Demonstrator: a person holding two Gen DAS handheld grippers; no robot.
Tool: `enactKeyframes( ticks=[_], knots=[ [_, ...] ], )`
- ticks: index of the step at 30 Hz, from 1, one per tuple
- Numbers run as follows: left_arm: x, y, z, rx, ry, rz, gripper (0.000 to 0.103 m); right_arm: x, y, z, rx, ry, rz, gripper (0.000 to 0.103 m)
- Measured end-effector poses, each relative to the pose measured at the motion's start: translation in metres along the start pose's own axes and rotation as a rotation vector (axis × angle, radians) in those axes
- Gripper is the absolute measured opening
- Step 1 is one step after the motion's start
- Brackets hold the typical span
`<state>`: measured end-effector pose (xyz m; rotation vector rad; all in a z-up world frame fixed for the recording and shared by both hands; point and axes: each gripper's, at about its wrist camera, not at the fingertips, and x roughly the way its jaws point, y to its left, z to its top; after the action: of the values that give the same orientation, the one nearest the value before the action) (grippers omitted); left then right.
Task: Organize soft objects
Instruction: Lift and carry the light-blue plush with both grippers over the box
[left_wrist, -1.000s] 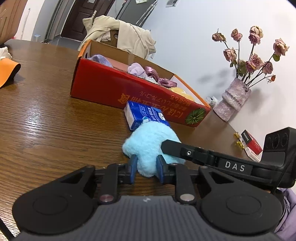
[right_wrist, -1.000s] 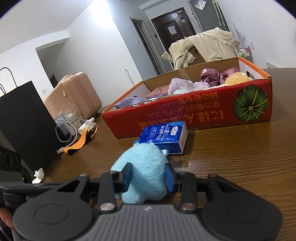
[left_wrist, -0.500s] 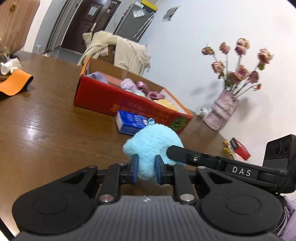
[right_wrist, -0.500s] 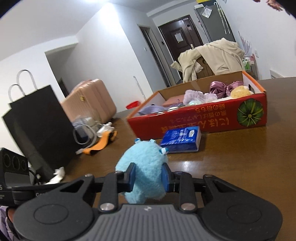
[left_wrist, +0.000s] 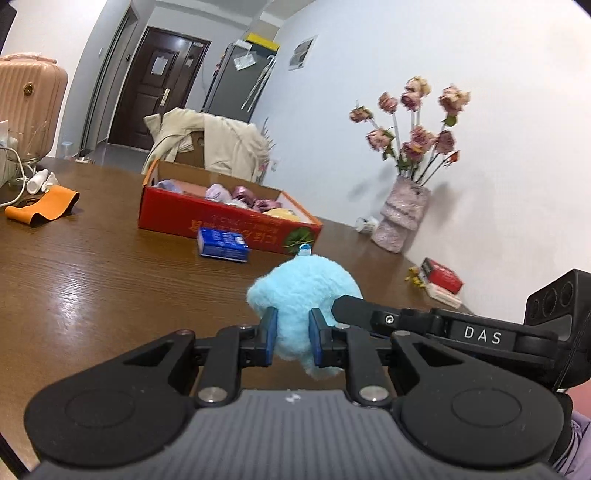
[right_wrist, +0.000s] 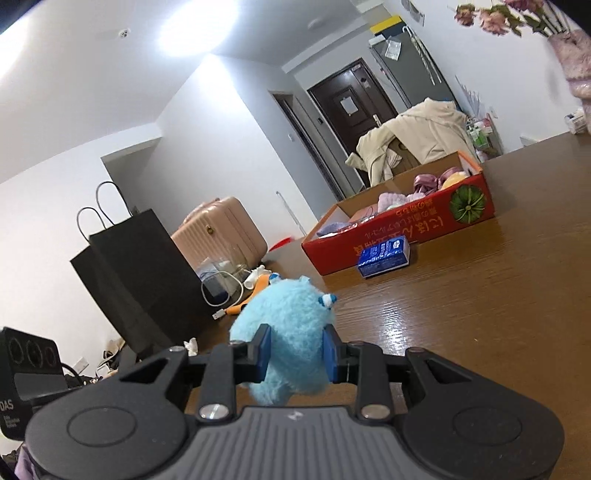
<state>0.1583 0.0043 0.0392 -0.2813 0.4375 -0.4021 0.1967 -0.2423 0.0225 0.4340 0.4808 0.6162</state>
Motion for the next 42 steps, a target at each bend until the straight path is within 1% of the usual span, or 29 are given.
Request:
enactKeyframes(
  ticks=[5, 9, 13, 18, 21, 23, 25, 28, 31, 34, 35, 38, 39, 41, 42],
  knots=[
    [-0.007, -0.015, -0.001, 0.035, -0.001, -0.021, 0.018, -0.023, 0.001, -0.005, 0.02, -0.041, -0.013, 0.028],
    [-0.002, -0.018, 0.005, 0.046, 0.002, -0.029, 0.018, -0.025, 0.0, -0.001, 0.022, -0.056, -0.022, 0.028],
    [0.015, -0.015, 0.017, 0.041, 0.007, -0.039, 0.018, -0.017, -0.003, 0.011, 0.009, -0.07, -0.046, 0.029],
    [0.04, -0.008, 0.028, 0.044, 0.025, -0.074, 0.019, -0.008, -0.013, 0.025, 0.004, -0.068, -0.069, 0.029],
    [0.055, 0.0, 0.038, 0.04, 0.034, -0.075, 0.019, 0.005, -0.022, 0.033, 0.018, -0.064, -0.07, 0.029],
    [0.067, 0.005, 0.05, 0.034, 0.043, -0.072, 0.019, 0.018, -0.025, 0.046, 0.008, -0.051, -0.075, 0.029],
    [0.081, 0.012, 0.071, 0.037, 0.041, -0.07, 0.019, 0.037, -0.026, 0.066, -0.014, -0.042, -0.072, 0.029],
    [0.106, 0.03, 0.111, 0.023, 0.021, -0.066, 0.019, 0.072, -0.028, 0.108, -0.056, -0.038, -0.054, 0.029],
    [0.144, 0.057, 0.153, -0.01, 0.018, -0.031, 0.018, 0.123, -0.038, 0.154, -0.056, -0.005, -0.045, 0.029],
    [0.181, 0.084, 0.183, 0.012, 0.027, 0.01, 0.019, 0.181, -0.047, 0.191, -0.067, 0.044, -0.056, 0.029],
    [0.193, 0.095, 0.189, 0.004, 0.031, 0.026, 0.019, 0.201, -0.049, 0.199, -0.09, 0.061, -0.062, 0.029],
    [0.233, 0.133, 0.202, -0.043, 0.086, 0.07, 0.019, 0.264, -0.061, 0.216, -0.113, 0.136, -0.085, 0.029],
    [0.249, 0.146, 0.202, -0.057, 0.111, 0.093, 0.019, 0.284, -0.066, 0.218, -0.113, 0.16, -0.095, 0.029],
    [0.272, 0.159, 0.198, -0.049, 0.15, 0.124, 0.018, 0.323, -0.082, 0.219, -0.091, 0.214, -0.122, 0.029],
    [0.282, 0.163, 0.194, -0.04, 0.18, 0.137, 0.019, 0.342, -0.09, 0.216, -0.083, 0.251, -0.154, 0.029]
  ],
)
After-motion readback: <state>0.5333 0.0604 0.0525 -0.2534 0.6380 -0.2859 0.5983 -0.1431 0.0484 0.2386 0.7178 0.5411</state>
